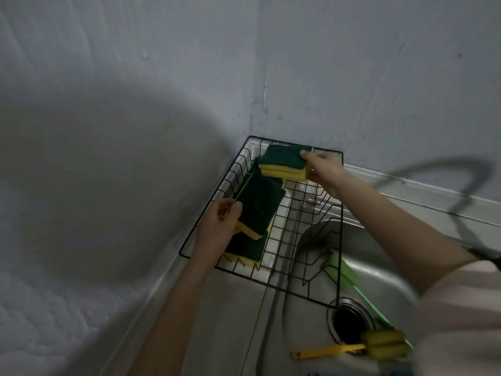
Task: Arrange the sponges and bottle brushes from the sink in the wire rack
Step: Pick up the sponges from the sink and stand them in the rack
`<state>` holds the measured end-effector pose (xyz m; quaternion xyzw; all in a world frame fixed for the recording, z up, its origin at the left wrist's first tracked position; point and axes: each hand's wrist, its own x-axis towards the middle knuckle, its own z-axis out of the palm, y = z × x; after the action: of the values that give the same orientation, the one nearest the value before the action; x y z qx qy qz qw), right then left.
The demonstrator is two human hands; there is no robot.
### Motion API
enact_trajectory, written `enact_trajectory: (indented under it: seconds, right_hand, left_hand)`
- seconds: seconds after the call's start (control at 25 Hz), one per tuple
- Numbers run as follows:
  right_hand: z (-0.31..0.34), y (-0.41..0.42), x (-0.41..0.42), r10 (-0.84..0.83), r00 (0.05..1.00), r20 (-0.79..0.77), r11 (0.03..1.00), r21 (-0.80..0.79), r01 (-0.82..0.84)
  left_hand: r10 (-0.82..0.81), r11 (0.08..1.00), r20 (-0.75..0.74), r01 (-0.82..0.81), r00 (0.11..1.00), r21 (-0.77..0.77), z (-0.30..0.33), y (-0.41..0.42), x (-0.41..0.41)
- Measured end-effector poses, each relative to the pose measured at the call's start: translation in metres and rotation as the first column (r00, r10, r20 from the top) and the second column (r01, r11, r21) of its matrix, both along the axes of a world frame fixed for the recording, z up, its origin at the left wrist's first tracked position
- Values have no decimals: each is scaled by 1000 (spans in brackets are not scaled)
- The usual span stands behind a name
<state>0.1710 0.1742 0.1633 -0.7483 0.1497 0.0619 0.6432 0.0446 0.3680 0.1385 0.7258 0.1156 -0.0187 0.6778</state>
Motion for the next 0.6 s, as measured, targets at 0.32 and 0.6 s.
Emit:
enact_trajectory:
  seconds: [0.32, 0.6]
  right_hand:
    - [-32, 11, 48, -27, 995, -94, 995, 92, 35]
    - [-54, 16, 65, -82, 991, -102, 991, 94, 91]
  left_hand:
    - [52, 996, 4, -52, 999, 75, -22, 1, 22]
    - [52, 995, -12, -51, 999, 82, -29, -2, 27]
